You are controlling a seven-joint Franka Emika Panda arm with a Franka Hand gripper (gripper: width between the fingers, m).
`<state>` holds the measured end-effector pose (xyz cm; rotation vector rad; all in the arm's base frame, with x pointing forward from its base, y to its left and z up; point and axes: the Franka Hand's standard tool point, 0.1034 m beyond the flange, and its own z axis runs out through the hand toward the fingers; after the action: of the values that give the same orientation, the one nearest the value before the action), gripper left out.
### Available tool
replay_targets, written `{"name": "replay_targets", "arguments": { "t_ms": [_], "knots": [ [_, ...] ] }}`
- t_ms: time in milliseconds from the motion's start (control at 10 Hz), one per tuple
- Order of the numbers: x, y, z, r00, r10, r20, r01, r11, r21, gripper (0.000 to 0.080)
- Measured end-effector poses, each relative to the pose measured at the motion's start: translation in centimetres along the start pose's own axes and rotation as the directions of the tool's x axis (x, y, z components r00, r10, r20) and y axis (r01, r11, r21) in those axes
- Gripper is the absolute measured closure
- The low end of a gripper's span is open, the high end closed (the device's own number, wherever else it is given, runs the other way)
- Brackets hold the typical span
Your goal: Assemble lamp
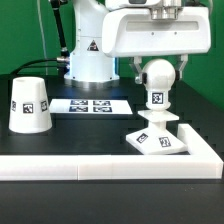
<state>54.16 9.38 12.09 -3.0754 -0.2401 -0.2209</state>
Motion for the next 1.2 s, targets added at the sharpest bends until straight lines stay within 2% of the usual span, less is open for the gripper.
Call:
{"name": "replay_targets", "arguments": {
  "t_ms": [400,800,1000,1200],
  "knots": [
    [-0.01,-0.21,0.02,0.944,0.331,0.001,-0.331,0.944,0.001,0.022],
    [0.0,-0.06,0.02,0.849,0.528,0.005,-0.528,0.849,0.01,0.022],
    [-0.08,-0.11,0.01,0.743,0.669,0.025,-0.669,0.743,0.01,0.022],
    [-0.18,-0.53,0.03,0.572,0.818,0.064,-0.819,0.574,-0.009,0.022]
  ]
}}
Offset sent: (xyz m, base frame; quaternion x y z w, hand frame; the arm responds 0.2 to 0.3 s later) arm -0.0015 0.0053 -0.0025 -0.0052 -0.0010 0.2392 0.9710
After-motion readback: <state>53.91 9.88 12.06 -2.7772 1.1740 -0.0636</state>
